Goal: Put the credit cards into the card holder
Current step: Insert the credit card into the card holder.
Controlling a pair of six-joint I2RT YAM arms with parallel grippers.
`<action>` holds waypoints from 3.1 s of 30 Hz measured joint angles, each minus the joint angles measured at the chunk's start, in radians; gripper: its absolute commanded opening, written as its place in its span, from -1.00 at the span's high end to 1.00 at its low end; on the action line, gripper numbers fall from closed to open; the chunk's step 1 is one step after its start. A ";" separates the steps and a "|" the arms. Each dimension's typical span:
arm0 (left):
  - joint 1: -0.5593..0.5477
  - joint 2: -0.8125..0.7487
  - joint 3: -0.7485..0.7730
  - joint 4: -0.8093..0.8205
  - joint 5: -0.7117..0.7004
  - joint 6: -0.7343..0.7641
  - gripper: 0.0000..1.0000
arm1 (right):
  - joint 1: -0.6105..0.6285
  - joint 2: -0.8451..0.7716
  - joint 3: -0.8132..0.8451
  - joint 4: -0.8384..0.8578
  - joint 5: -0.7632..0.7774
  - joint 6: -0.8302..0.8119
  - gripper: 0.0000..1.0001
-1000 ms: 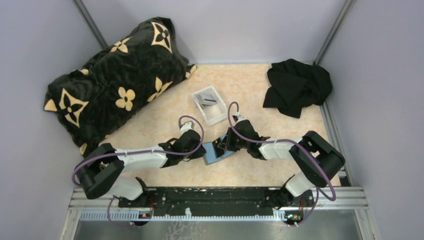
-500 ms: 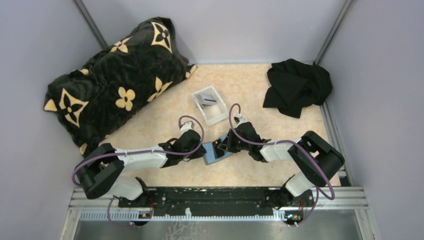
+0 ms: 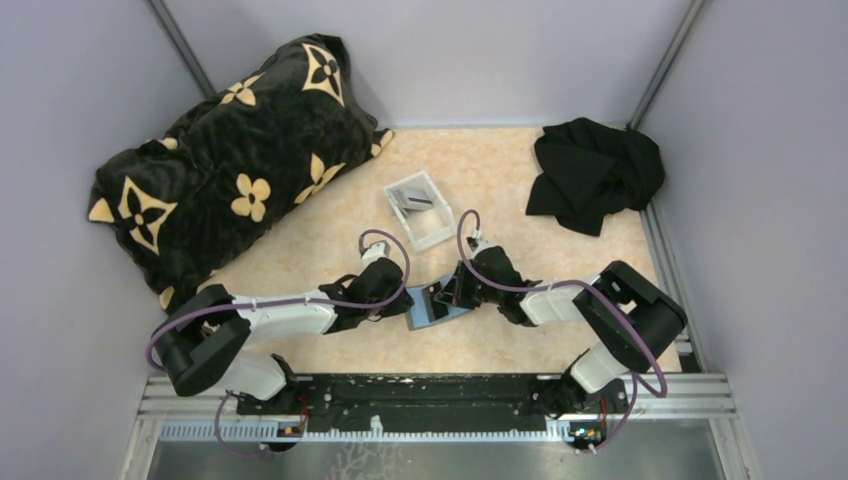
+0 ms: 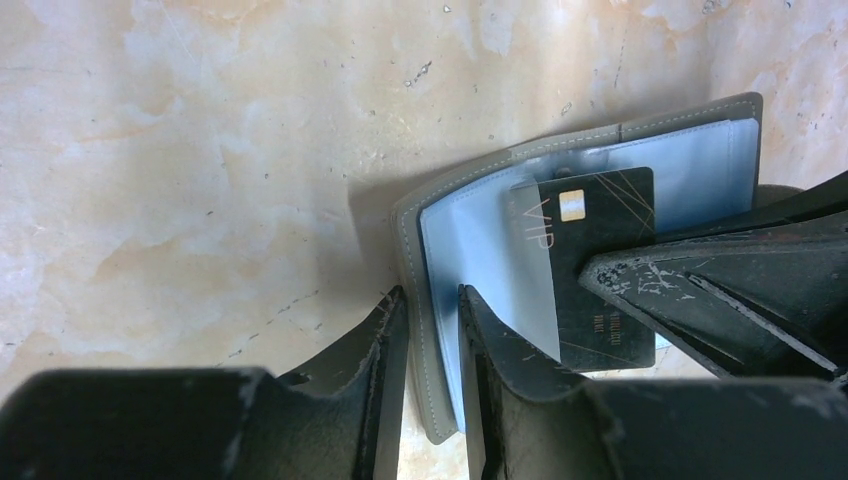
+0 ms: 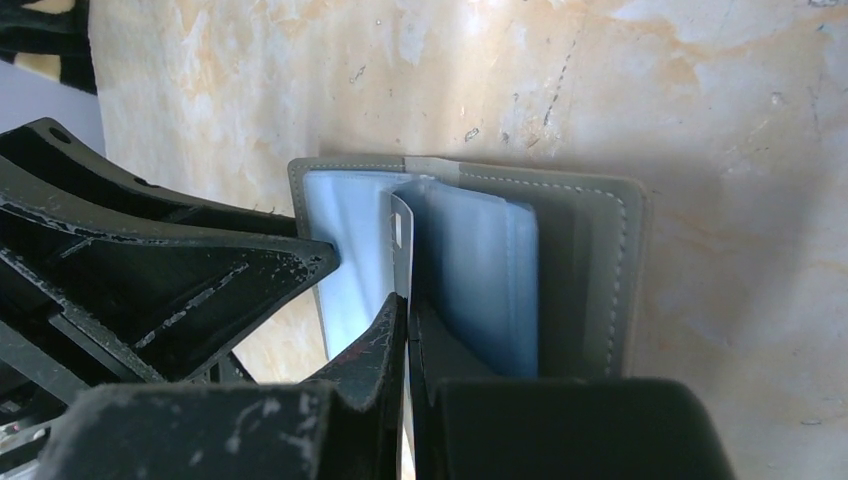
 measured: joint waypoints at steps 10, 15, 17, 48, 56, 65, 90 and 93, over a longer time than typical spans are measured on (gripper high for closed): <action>0.000 0.004 0.003 0.002 0.000 0.013 0.33 | 0.027 0.044 0.063 -0.058 0.000 -0.024 0.72; 0.000 0.004 0.003 0.003 0.000 0.014 0.31 | 0.049 0.042 0.103 -0.145 0.039 -0.066 0.45; 0.000 0.004 0.003 0.004 0.001 0.014 0.31 | 0.060 0.037 0.117 -0.174 0.051 -0.080 0.37; 0.000 0.004 -0.006 0.028 0.005 0.015 0.36 | 0.086 -0.076 0.133 -0.383 0.171 -0.193 0.37; 0.000 0.015 -0.006 0.043 0.027 0.025 0.62 | 0.118 -0.063 0.181 -0.452 0.216 -0.225 0.36; 0.000 0.082 0.043 0.056 0.055 0.040 0.84 | 0.132 -0.055 0.217 -0.523 0.272 -0.256 0.25; 0.000 0.122 0.088 0.034 0.066 0.039 0.88 | 0.134 -0.116 0.230 -0.565 0.373 -0.284 0.24; 0.000 0.122 0.088 0.034 0.066 0.039 0.88 | 0.134 -0.116 0.230 -0.566 0.381 -0.285 0.24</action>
